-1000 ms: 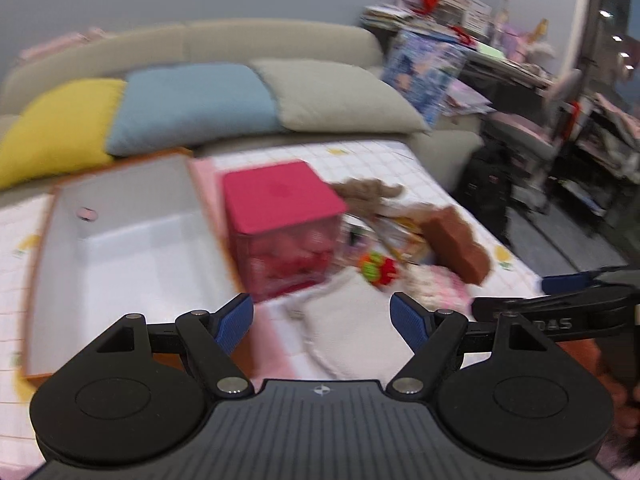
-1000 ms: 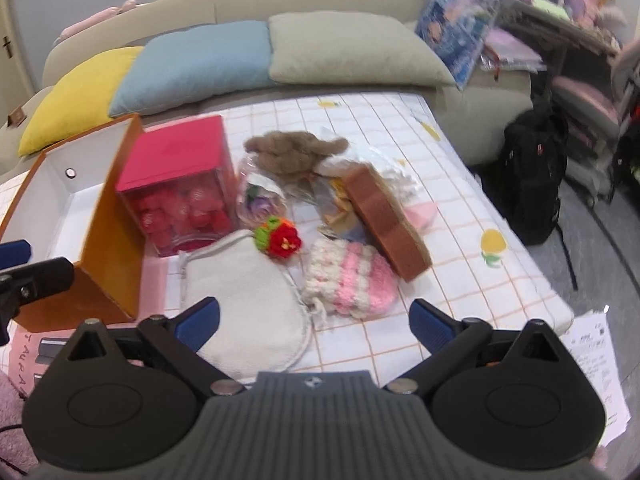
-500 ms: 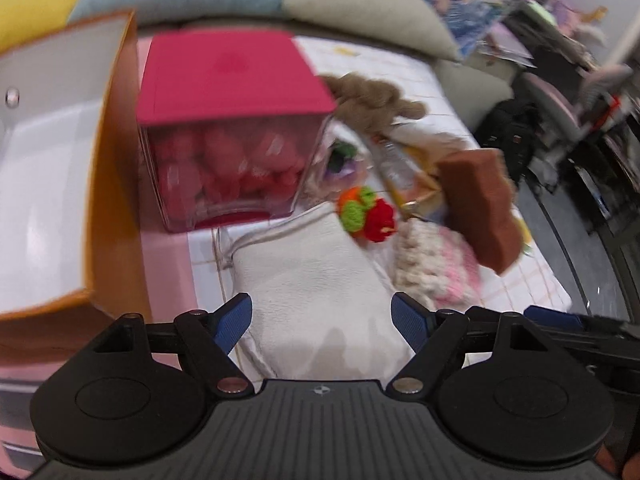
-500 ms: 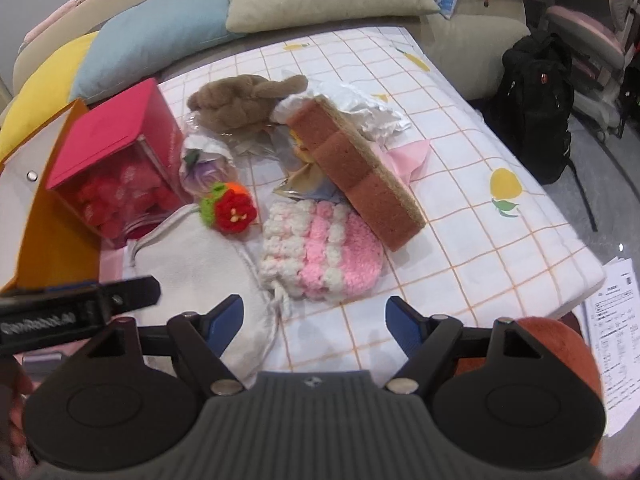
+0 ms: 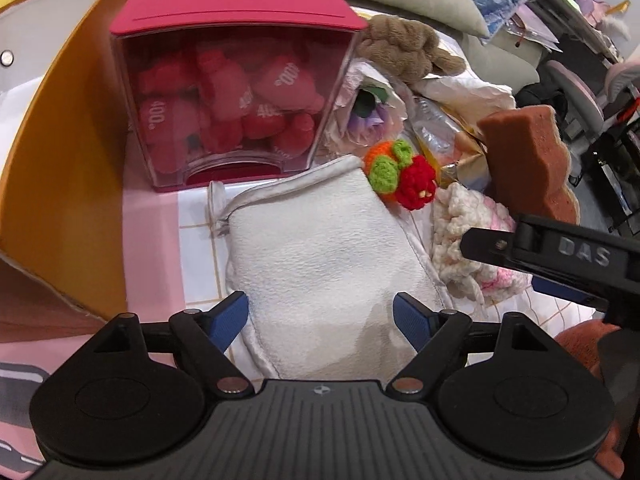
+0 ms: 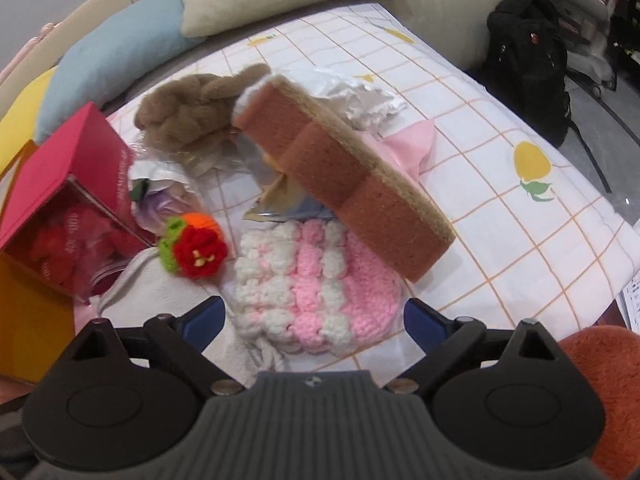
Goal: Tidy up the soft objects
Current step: 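Grasp the white terry mitt with the left tool while the right grasps the pink crocheted pouch, then carry mitt and pouch into the orange box and open both tools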
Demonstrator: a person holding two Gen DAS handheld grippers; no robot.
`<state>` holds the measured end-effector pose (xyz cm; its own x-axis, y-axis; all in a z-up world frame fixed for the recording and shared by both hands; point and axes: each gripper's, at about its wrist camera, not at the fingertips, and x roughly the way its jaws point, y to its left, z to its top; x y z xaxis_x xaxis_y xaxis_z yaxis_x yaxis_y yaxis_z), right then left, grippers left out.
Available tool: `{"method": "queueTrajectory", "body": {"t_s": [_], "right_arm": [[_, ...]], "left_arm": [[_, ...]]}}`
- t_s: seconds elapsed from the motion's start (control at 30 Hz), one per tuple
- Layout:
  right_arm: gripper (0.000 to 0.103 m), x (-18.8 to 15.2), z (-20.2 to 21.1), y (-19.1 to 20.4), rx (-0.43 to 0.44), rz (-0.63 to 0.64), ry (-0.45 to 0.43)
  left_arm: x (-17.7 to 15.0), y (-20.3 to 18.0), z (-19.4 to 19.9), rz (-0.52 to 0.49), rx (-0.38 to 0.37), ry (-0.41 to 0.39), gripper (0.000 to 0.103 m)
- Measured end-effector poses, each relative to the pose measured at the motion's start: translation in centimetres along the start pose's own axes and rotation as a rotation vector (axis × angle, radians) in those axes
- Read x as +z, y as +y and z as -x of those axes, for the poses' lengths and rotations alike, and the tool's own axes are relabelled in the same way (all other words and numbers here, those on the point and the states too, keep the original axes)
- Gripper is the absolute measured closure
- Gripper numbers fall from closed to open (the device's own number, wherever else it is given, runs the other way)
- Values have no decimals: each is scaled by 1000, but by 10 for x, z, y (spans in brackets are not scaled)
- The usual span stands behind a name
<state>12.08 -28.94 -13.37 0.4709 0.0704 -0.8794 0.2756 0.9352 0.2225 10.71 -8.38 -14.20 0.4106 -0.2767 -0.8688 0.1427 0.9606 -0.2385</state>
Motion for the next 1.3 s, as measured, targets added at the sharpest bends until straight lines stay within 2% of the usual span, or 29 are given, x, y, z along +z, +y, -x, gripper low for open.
{"method": "queueTrajectory", "body": {"t_s": [0.13,0.23,0.27,0.37,0.43,0.5,0.53,0.6,0.67,0.73,1.1,1.3], "right_arm": [[15,0,-11,2,-16,6,20],[21,-1,-12,6,-36,35,19],[22,-2,-12,7,-41,44,19],[29,-4,-12,10,-49,73,21],[37,-6,-10,14,-48,96,17],[45,-8,-7,18,-38,126,8],[52,-10,-5,19,-29,134,7],[58,-10,-3,22,-9,146,6],[61,-11,0,22,14,146,8],[64,-12,6,21,33,146,14],[65,-33,47,29,72,143,37],[65,-41,73,35,93,163,-3]], "left_arm": [[-4,-10,-2,-68,21,-22,12],[-7,-15,-1,-125,56,-48,27],[-9,-17,0,-151,79,-56,35],[-14,-24,0,-212,105,-70,40],[-16,-27,1,-231,106,-77,48],[-17,-28,4,-250,85,-85,70],[-18,-29,6,-265,75,-88,74],[-20,-31,7,-290,64,-95,83],[-22,-29,14,-291,50,-102,88],[-22,-25,22,-291,40,-114,90],[-19,3,74,-214,-41,-151,92],[-17,9,104,-185,-77,-232,92]]}}
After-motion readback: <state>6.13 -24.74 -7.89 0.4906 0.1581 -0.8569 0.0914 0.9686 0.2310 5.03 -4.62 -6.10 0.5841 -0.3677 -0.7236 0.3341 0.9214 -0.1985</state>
